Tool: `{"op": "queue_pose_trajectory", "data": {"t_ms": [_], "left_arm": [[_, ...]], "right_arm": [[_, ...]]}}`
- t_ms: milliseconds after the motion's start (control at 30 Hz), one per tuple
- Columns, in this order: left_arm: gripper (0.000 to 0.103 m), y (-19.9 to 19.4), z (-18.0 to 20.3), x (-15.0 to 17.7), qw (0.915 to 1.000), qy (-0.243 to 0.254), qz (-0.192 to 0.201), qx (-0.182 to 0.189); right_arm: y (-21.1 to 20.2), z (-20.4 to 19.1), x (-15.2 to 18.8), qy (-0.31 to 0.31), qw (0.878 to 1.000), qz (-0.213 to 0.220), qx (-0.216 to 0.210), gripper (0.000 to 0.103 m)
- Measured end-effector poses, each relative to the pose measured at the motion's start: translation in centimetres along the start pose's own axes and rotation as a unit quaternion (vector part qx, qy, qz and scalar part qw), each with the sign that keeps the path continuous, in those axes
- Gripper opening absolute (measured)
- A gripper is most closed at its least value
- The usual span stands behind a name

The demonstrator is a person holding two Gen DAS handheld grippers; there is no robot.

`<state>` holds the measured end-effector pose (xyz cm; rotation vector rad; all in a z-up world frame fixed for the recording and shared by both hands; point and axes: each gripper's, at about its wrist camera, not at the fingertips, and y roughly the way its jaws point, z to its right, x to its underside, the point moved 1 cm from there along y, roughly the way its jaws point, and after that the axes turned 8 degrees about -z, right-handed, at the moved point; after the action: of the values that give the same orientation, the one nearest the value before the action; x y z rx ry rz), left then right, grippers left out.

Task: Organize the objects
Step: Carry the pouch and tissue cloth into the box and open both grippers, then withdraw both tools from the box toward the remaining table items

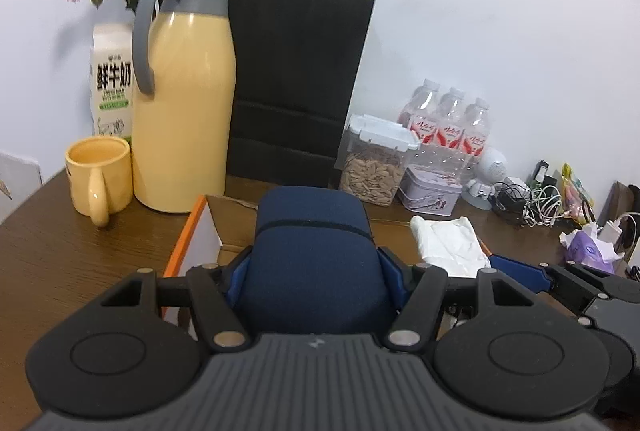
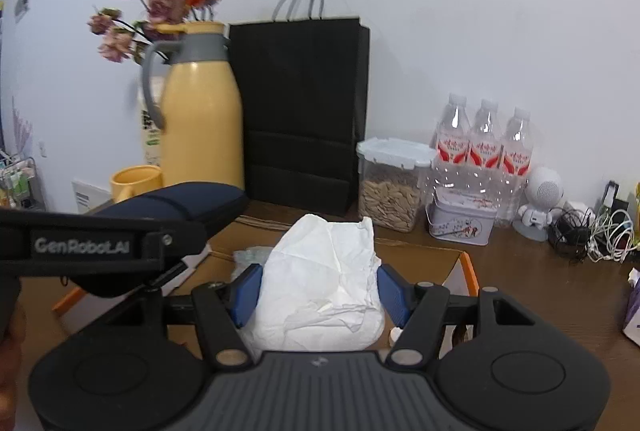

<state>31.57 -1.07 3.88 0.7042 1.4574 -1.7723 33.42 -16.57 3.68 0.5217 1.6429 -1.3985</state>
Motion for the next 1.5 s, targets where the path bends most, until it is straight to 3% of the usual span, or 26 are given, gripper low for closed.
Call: {"op": "queue_pose_trajectory", "data": {"t_ms": [300,433,467,500,533,633,1100,1500], "left_arm": [[0.065,2.7,-1.0,0.2,0.9994,-0.001,-0.032,-0.011],[0.069,3.0,-0.6,0.5,0.9991,0.011,-0.036,-0.021],[0.075,2.9,-0.5,0.6,0.9990,0.016,-0.031,-0.027],[0.093,2.7,-0.4,0.6,0.9990,0.020,-0.024,-0.031],[0.103,2.5,-0.4,0.5,0.9991,0.017,-0.017,-0.035],[0.103,1.9,-0.4,0.5,0.9992,0.013,-0.008,-0.036],[0.103,1.5,-0.3,0.3,0.9991,0.015,-0.014,-0.038],[0.103,-3.7,-0.4,1.2,0.9979,0.034,-0.001,-0.056]], "right_arm": [[2.8,2.7,-0.1,0.033,0.999,-0.022,0.002,0.062],[3.2,3.1,0.3,0.031,0.999,-0.034,0.007,0.072],[3.2,3.1,0.4,0.031,0.999,-0.037,0.010,0.073],[3.2,3.2,0.5,0.033,0.999,-0.040,0.013,0.077],[3.2,3.3,0.6,0.034,0.998,-0.040,0.017,0.080],[3.1,3.6,0.6,0.039,0.998,-0.039,0.020,0.103],[2.2,3.4,0.7,0.038,0.998,-0.037,0.015,0.103],[-3.0,1.6,2.2,0.016,0.999,-0.017,0.022,0.103]]}}
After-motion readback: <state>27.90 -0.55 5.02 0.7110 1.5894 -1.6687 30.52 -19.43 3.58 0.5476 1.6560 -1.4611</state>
